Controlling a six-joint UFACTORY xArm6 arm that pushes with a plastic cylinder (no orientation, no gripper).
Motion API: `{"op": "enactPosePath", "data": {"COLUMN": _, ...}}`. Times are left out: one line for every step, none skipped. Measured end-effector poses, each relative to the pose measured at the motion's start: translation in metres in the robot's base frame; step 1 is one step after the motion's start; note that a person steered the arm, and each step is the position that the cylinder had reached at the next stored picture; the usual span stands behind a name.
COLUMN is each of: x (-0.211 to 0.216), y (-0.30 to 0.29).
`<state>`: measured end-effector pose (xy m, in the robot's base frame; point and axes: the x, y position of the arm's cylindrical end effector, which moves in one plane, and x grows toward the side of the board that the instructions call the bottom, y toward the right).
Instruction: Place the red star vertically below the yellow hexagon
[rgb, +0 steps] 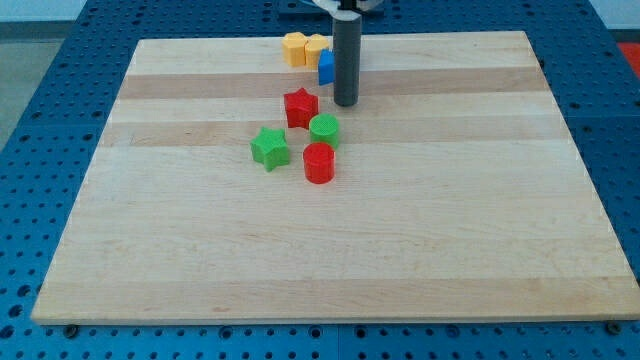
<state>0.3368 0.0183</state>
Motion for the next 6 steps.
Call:
{"op": "enactPosePath", "data": {"x": 0.014, "y": 0.000}}
{"op": "enactPosePath", "data": {"x": 0.015, "y": -0.011}}
{"op": "enactPosePath", "data": {"x": 0.015, "y": -0.032}}
{"op": "enactPosePath", "data": {"x": 0.015, "y": -0.048}}
{"op": "enactPosePath", "data": {"x": 0.013, "y": -0.051}}
{"op": "enactPosePath", "data": {"x": -0.002, "y": -0.039}}
